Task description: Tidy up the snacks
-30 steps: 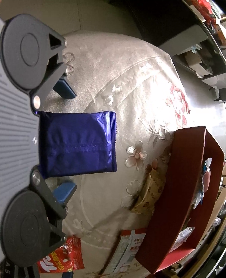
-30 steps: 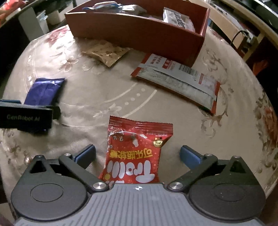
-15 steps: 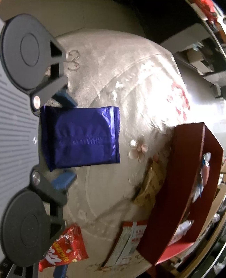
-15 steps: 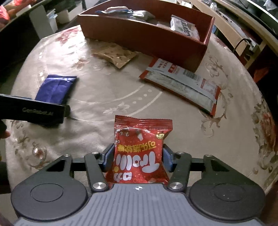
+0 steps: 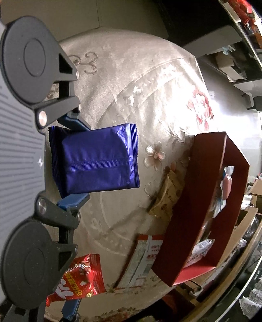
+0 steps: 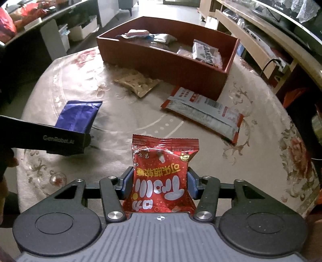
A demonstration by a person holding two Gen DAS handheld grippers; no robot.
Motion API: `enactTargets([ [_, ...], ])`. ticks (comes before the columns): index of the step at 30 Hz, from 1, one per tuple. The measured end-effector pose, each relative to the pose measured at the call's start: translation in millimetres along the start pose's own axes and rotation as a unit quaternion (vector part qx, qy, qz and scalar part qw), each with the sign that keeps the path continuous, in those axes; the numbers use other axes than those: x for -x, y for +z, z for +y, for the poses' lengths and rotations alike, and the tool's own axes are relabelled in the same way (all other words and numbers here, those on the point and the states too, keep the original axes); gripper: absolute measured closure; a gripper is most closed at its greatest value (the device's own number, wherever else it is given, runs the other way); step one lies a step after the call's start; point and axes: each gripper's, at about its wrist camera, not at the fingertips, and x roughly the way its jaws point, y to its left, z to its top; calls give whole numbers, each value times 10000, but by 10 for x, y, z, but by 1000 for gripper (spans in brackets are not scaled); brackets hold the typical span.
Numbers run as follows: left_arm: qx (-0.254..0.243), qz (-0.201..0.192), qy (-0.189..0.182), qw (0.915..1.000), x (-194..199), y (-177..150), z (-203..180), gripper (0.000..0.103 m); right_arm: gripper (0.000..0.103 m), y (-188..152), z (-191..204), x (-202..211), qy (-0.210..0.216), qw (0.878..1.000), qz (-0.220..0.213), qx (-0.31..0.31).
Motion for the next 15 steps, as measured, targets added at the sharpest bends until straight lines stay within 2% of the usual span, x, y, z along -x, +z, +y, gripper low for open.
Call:
enactTargets([
  [15, -325, -706, 235, 9967, 197, 283, -173, 35, 43, 250, -171, 154, -195, 9985, -504, -114],
])
